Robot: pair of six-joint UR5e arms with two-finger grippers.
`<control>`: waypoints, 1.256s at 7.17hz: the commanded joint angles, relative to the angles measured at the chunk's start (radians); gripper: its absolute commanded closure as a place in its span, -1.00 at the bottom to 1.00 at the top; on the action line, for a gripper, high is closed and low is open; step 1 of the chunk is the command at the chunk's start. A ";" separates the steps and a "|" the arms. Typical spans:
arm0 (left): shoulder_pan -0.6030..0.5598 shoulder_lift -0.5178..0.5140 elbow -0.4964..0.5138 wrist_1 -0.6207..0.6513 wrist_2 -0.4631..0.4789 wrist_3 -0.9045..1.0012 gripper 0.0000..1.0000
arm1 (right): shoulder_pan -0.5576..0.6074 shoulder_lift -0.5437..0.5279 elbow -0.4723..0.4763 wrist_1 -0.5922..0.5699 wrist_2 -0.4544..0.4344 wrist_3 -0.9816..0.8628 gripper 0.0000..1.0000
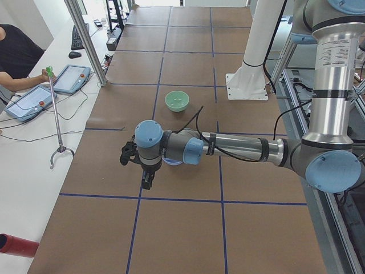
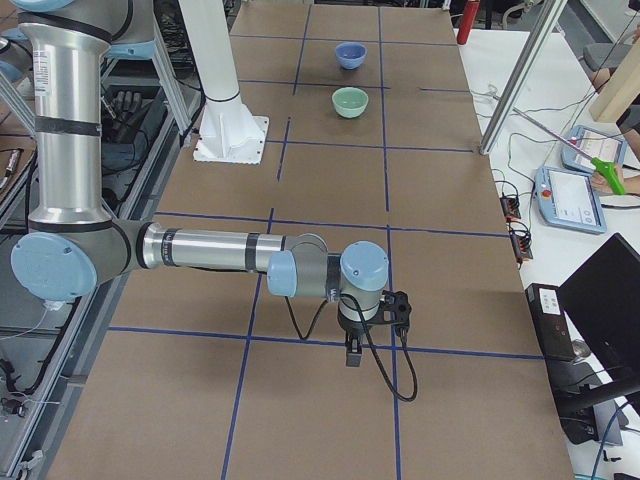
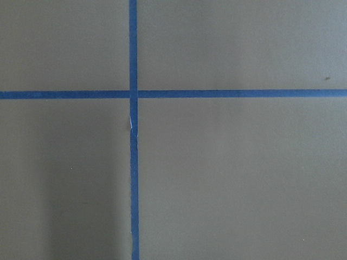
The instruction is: Stack blue bowl on green bowl
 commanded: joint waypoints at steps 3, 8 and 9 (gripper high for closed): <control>0.297 0.067 0.037 -0.384 0.082 -0.528 -1.00 | 0.000 0.000 0.000 -0.001 0.000 0.000 -1.00; 0.387 0.067 0.105 -0.495 0.138 -0.571 -0.06 | 0.000 0.000 0.000 0.000 0.001 0.000 -1.00; 0.387 0.069 0.103 -0.499 0.138 -0.565 0.63 | 0.000 0.000 0.000 0.000 0.000 0.000 -1.00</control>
